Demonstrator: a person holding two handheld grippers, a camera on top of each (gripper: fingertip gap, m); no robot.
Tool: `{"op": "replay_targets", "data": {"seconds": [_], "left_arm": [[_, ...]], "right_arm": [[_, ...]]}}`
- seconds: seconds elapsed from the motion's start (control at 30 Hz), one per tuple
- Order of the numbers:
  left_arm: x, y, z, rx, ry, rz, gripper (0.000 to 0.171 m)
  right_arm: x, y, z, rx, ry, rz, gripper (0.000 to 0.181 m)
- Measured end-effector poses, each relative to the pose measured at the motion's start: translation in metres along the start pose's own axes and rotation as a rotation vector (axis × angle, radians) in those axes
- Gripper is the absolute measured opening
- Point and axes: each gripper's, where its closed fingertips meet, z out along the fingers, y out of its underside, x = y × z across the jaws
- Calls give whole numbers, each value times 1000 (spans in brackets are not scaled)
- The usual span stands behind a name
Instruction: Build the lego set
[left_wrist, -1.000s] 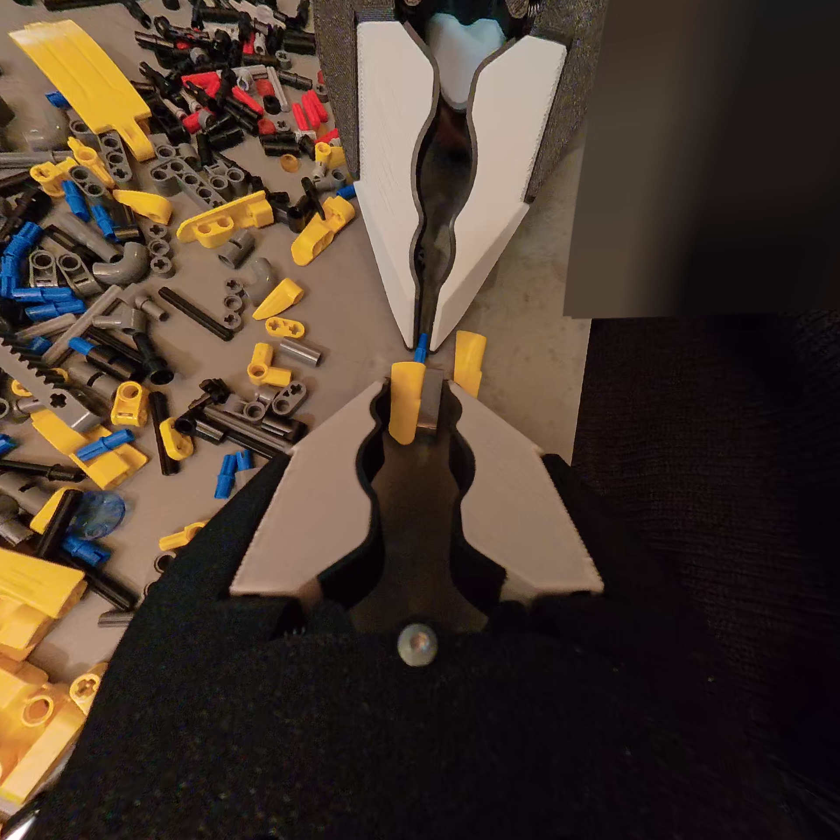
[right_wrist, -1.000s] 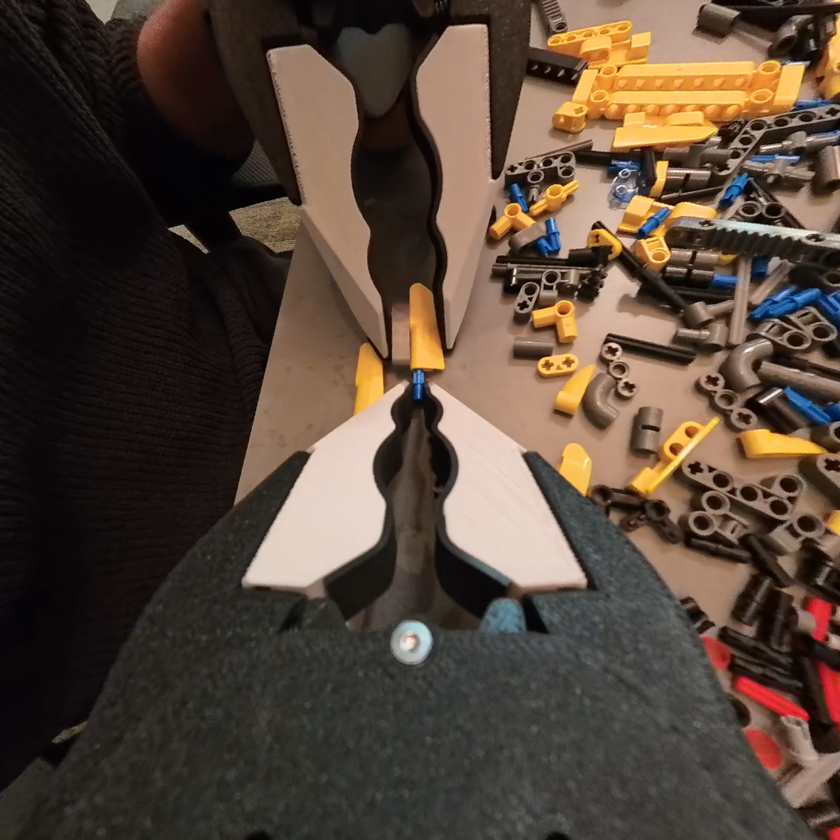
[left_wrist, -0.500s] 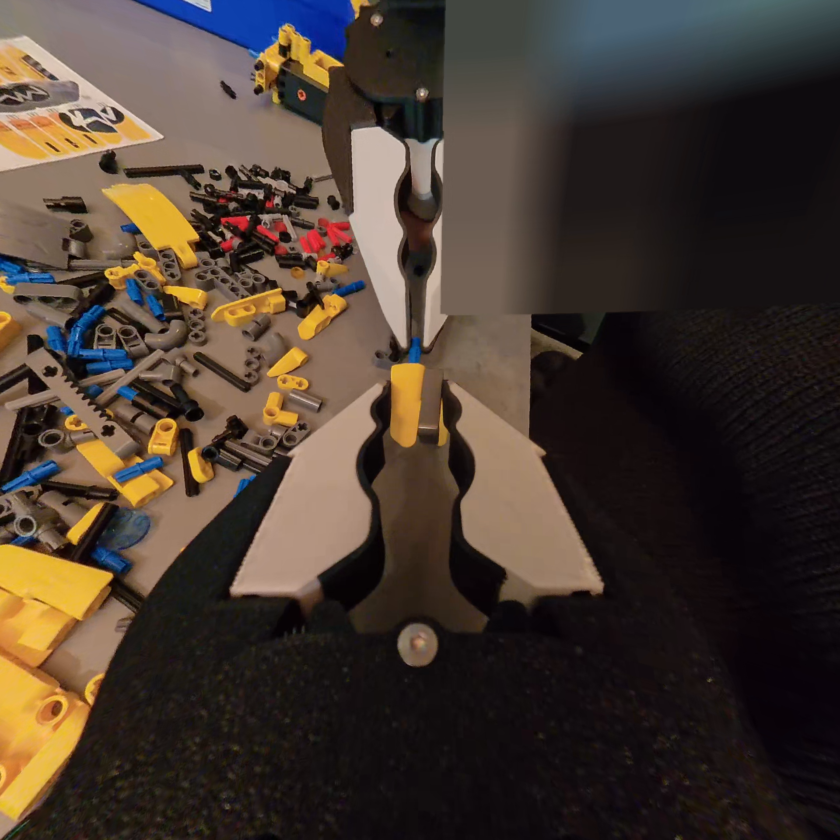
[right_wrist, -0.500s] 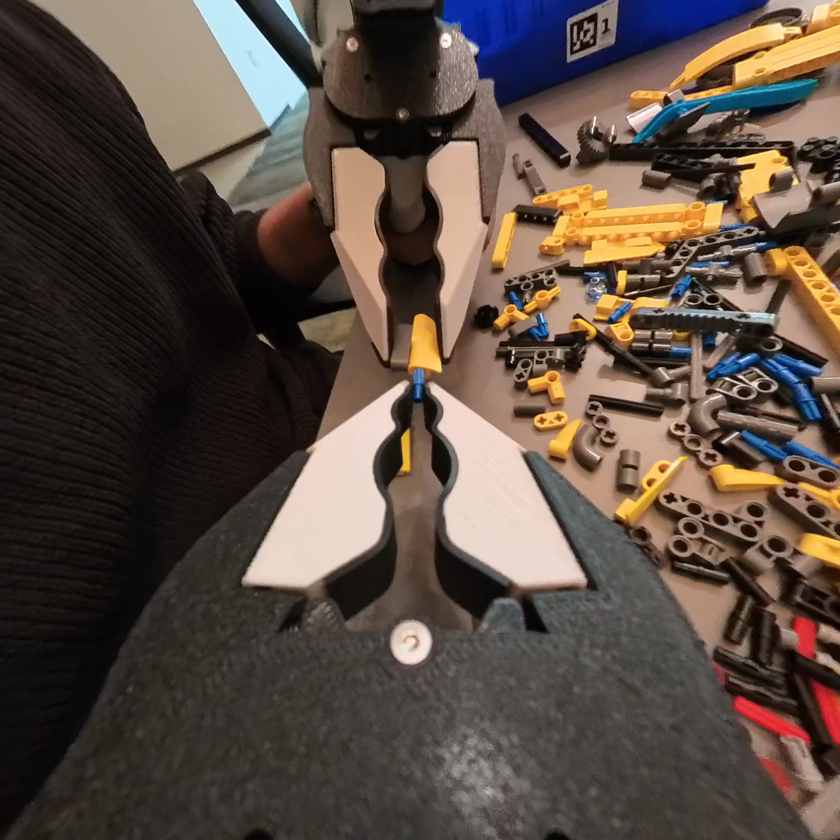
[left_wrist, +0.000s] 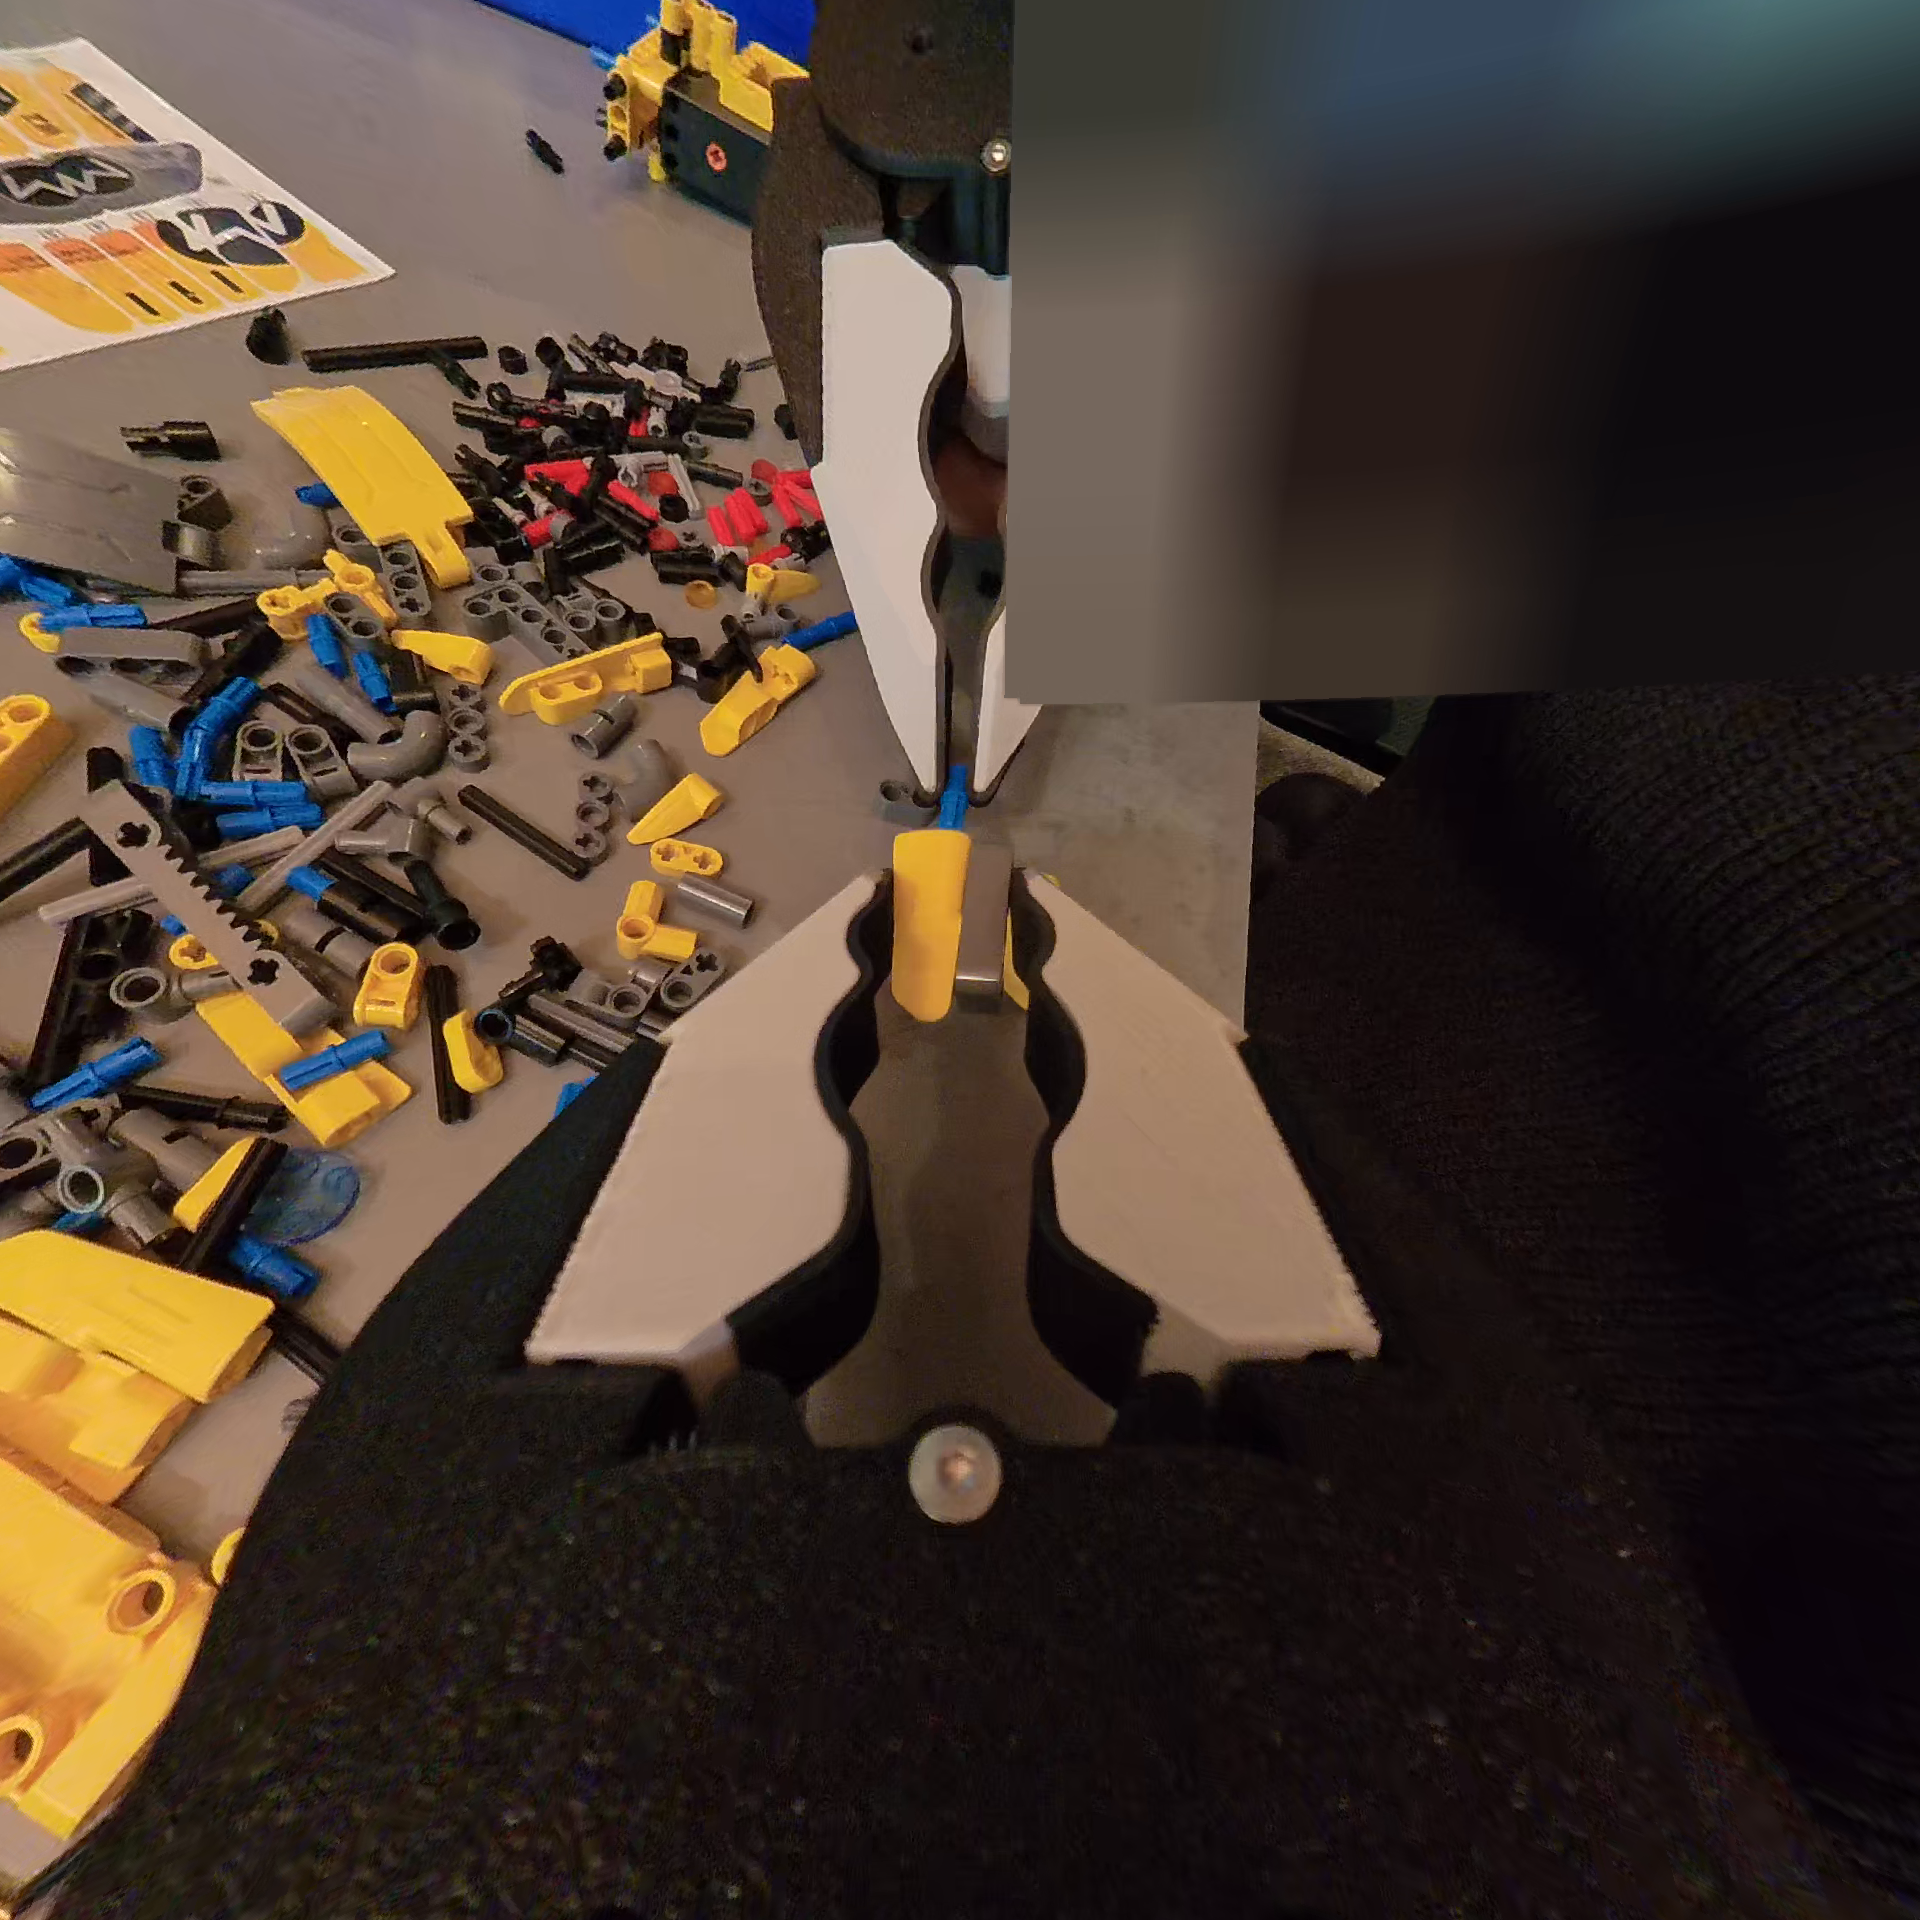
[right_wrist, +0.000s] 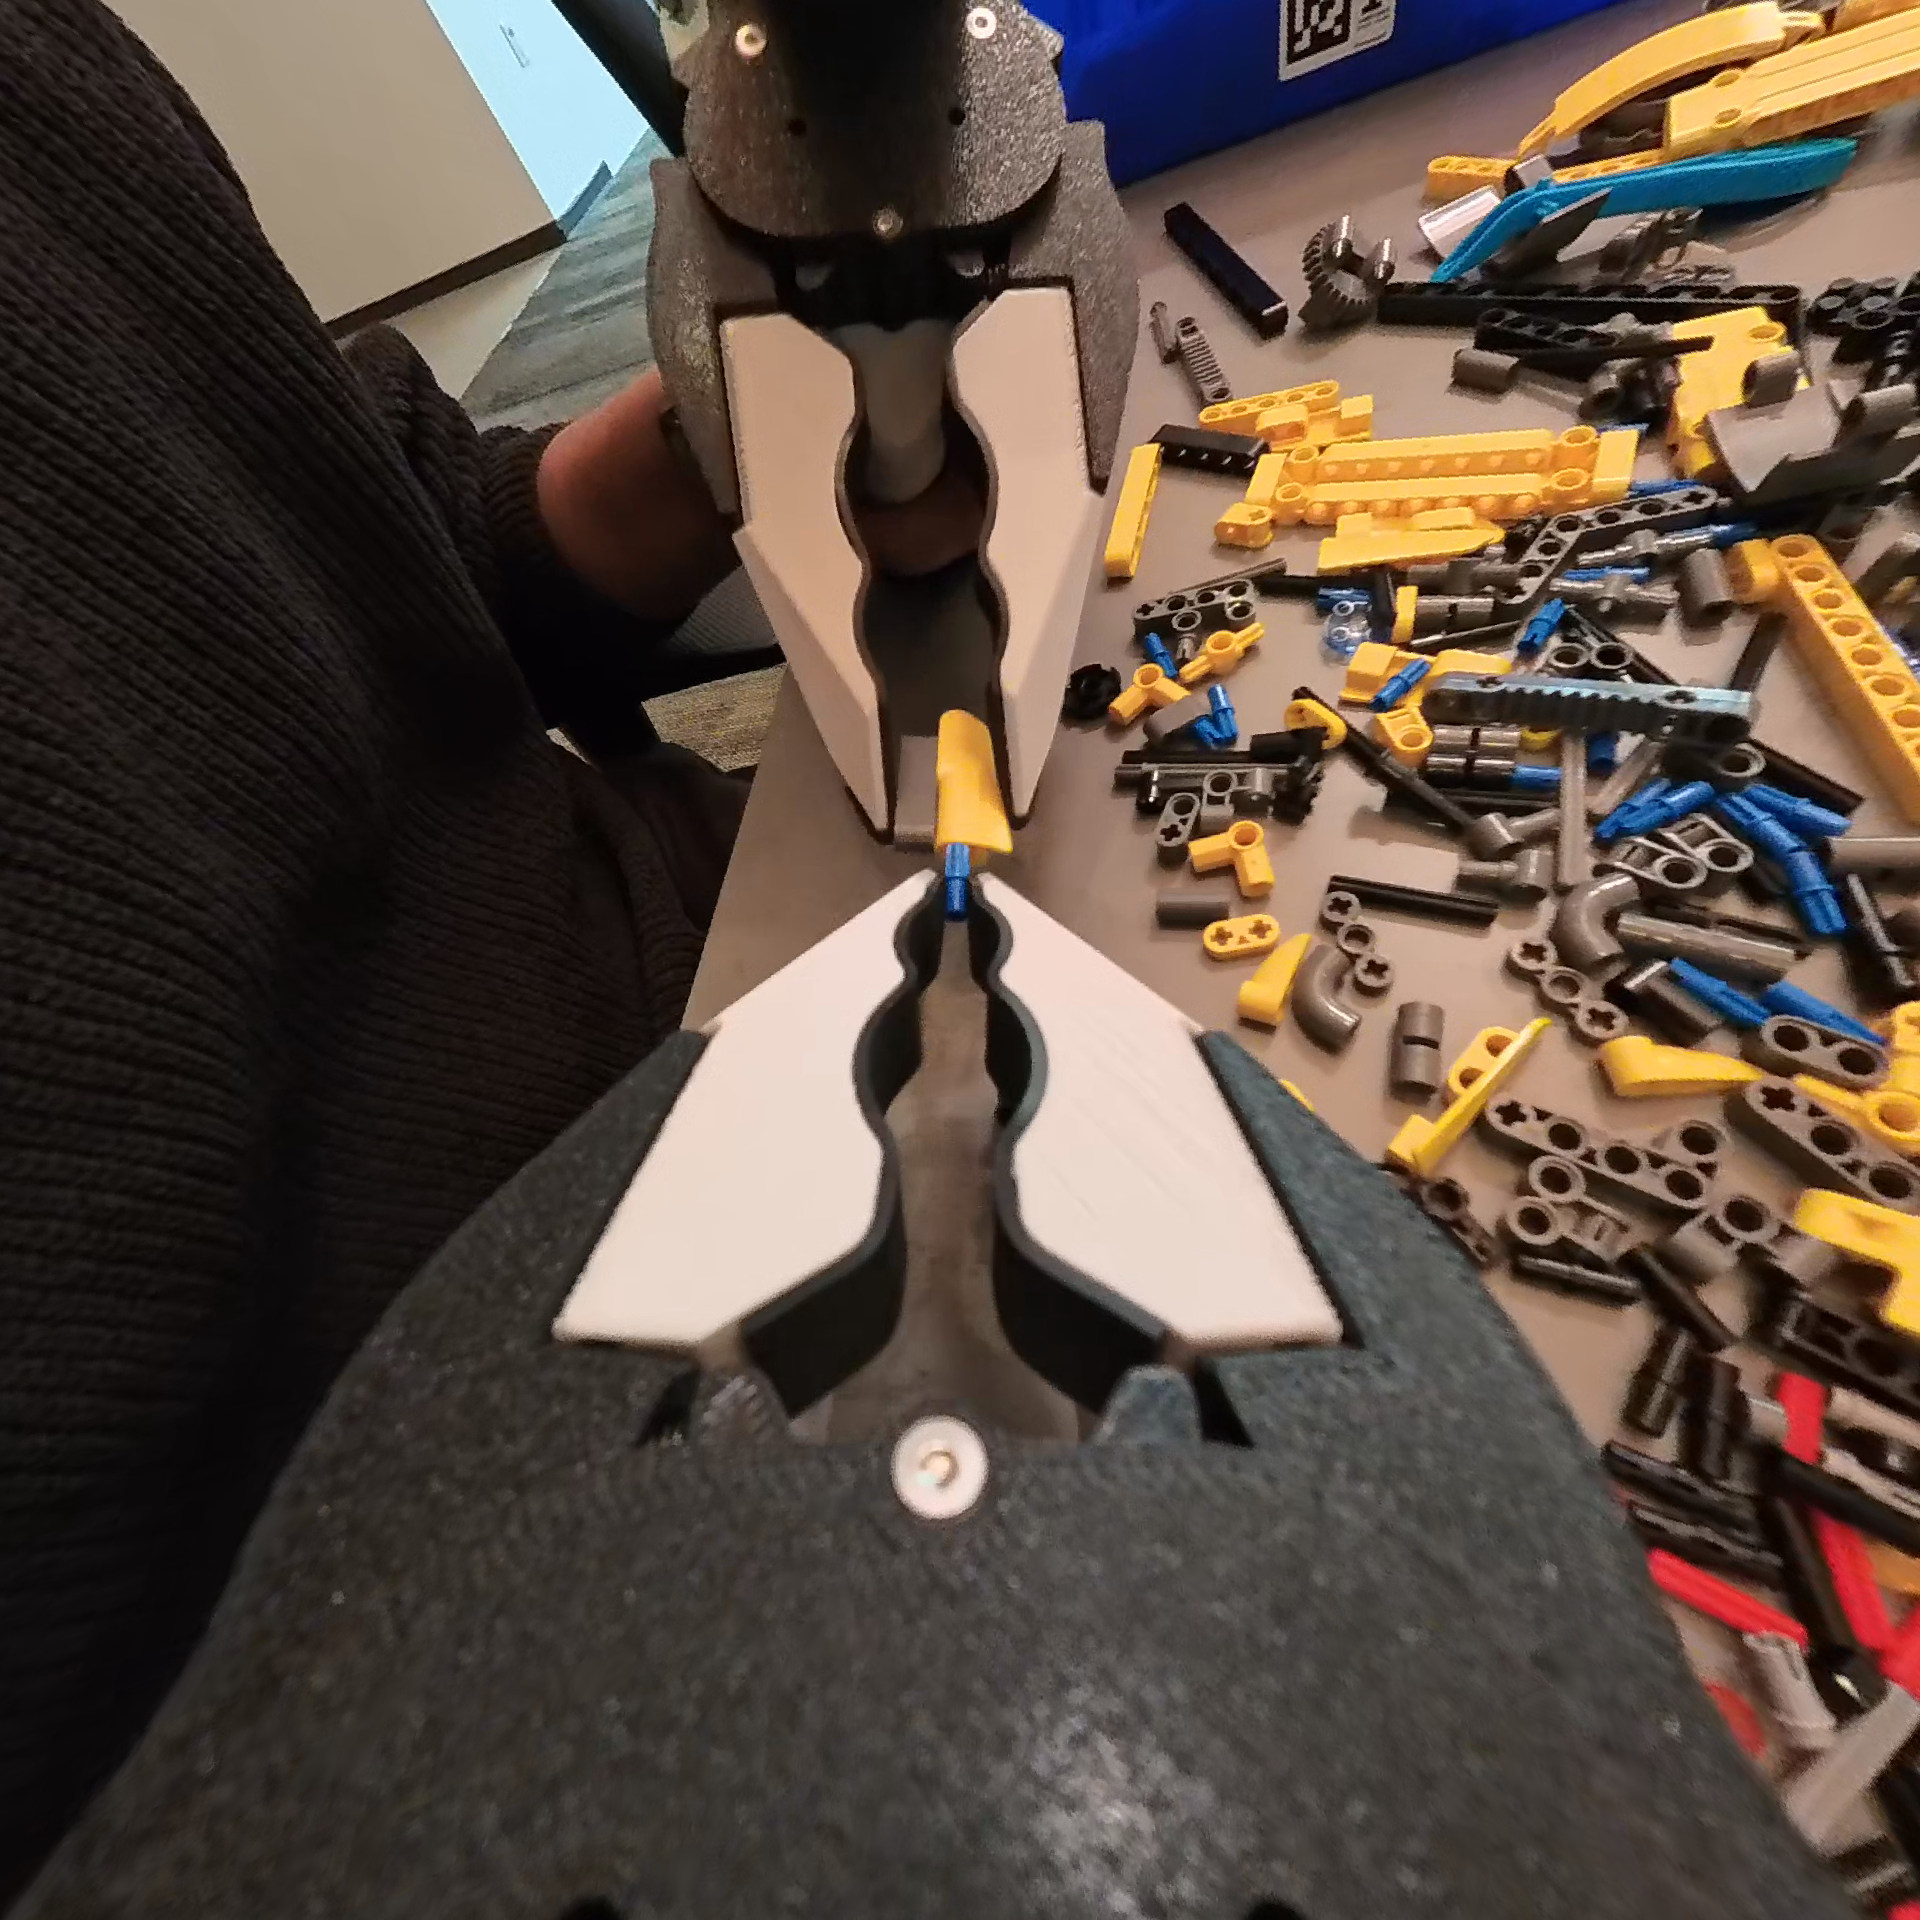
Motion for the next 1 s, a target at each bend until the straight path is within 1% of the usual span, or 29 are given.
{"op": "replay_targets", "data": {"seconds": [0.43, 0.7, 0.87, 1.0], "left_arm": [[-1, 1, 1, -12, -12, 7, 21], [-2, 3, 2, -28, -17, 3, 21], [-1, 5, 4, -44, -23, 14, 21], [-1, 4, 2, -30, -18, 13, 20]], "right_arm": [[0, 4, 3, -19, 3, -2, 3], [1, 5, 4, -43, 57, -103, 3], [1, 8, 5, -48, 37, -84, 3], [0, 6, 5, -32, 21, -60, 3]]}}
